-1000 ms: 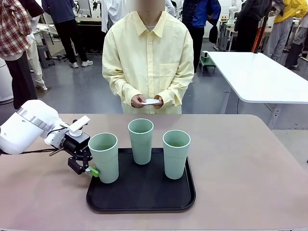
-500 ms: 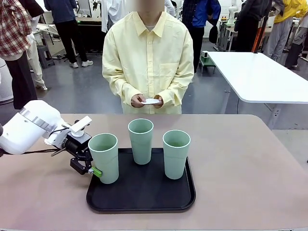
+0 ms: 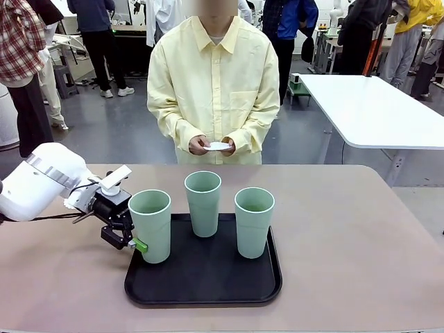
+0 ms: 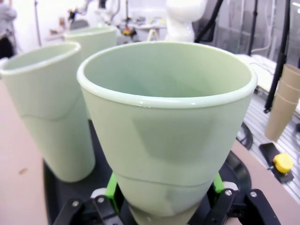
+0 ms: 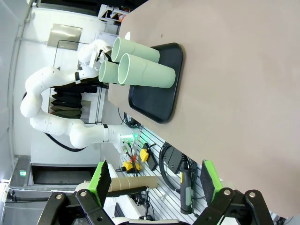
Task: Place coasters on the table and set cups on them.
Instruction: Pick up one Reusable plastic cup and place it on a coaster set by the human.
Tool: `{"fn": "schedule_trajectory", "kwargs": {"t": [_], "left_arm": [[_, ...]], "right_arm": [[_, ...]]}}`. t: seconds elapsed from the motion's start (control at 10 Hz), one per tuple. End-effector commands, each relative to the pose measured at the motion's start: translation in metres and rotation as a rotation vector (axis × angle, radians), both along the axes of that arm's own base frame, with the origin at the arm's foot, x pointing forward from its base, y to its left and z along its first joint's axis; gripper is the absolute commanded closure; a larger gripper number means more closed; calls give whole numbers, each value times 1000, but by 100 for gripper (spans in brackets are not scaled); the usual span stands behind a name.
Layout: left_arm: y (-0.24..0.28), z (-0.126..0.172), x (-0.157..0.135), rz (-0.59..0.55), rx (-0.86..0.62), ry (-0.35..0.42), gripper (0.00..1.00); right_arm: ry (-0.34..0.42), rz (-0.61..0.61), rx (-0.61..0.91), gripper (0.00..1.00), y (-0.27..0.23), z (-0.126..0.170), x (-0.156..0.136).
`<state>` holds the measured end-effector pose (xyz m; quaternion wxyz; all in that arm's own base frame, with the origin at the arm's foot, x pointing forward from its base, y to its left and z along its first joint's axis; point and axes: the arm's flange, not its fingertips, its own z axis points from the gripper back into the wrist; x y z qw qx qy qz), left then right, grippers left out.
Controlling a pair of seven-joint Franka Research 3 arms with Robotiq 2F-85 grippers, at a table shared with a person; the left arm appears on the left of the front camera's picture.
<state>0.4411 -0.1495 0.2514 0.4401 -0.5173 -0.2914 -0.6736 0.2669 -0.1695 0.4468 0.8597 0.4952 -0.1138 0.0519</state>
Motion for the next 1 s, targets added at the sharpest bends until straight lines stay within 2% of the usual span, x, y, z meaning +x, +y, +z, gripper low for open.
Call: {"fn": "schedule_trajectory", "kwargs": {"t": [0.0, 0.1, 0.3, 0.4, 0.5, 0.6, 0.7, 0.8, 0.9], "left_arm": [[12, 62, -16, 110, -3, 7, 100], [22, 98, -23, 175, 1, 8, 100], [39, 141, -26, 298, 25, 55, 100], [45, 151, -24, 332, 26, 83, 100], [49, 158, -26, 339, 19, 76, 100], [47, 157, -40, 317, 43, 64, 100], [52, 162, -22, 304, 42, 55, 100], [52, 162, -22, 304, 42, 55, 100], [54, 164, -27, 311, 47, 60, 17]], "right_arm": [[-14, 0, 20, 0, 0, 0, 1], [-14, 0, 20, 0, 0, 0, 1], [-14, 0, 20, 0, 0, 0, 1], [-14, 0, 20, 0, 0, 0, 1], [-14, 0, 20, 0, 0, 0, 1], [-14, 0, 20, 0, 0, 0, 1], [-14, 0, 20, 0, 0, 0, 1], [-14, 0, 20, 0, 0, 0, 1], [-14, 0, 20, 0, 0, 0, 1]]}}
